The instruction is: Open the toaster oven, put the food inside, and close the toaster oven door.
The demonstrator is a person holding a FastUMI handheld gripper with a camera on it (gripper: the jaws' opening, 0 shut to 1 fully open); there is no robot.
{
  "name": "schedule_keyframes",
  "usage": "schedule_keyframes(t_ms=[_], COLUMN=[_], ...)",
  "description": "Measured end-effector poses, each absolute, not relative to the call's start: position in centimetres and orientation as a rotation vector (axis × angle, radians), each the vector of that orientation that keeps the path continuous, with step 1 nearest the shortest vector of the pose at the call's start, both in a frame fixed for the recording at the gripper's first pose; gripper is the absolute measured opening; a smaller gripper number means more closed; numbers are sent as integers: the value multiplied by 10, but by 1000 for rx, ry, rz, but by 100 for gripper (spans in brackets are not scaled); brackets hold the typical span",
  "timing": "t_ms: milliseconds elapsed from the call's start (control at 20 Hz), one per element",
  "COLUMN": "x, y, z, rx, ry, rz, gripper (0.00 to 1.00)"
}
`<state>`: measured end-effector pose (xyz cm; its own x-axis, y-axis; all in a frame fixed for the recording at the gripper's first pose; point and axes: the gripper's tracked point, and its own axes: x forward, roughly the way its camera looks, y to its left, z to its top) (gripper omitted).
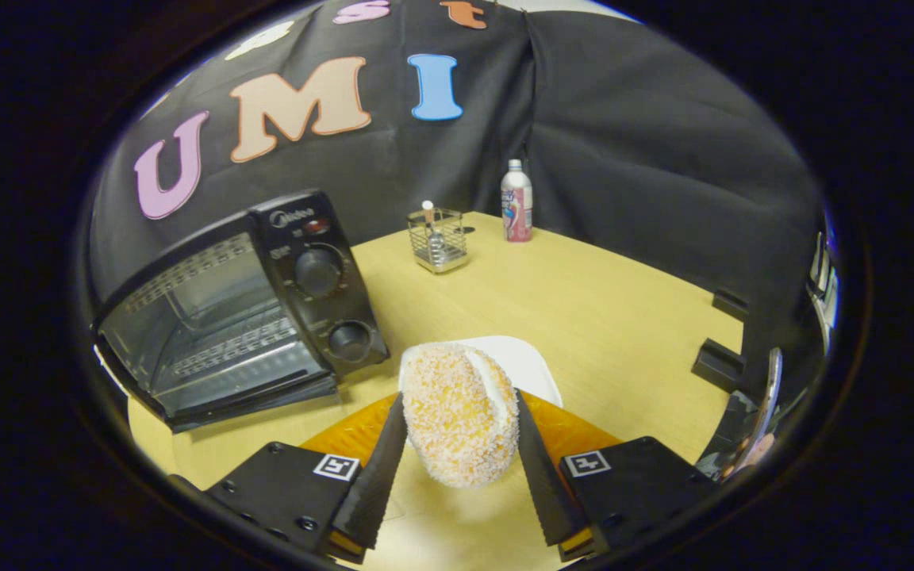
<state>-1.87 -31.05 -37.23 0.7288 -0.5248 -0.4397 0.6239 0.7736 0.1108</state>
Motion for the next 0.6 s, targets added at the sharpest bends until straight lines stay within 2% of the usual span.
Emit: schedule_keyframes(t_ms=[150, 600], x=[-19, 11], y=[-281, -156], z=[-361, -330], rx=[266, 309], ry=[414, 396], rz=[-616, -357], gripper=[79, 78])
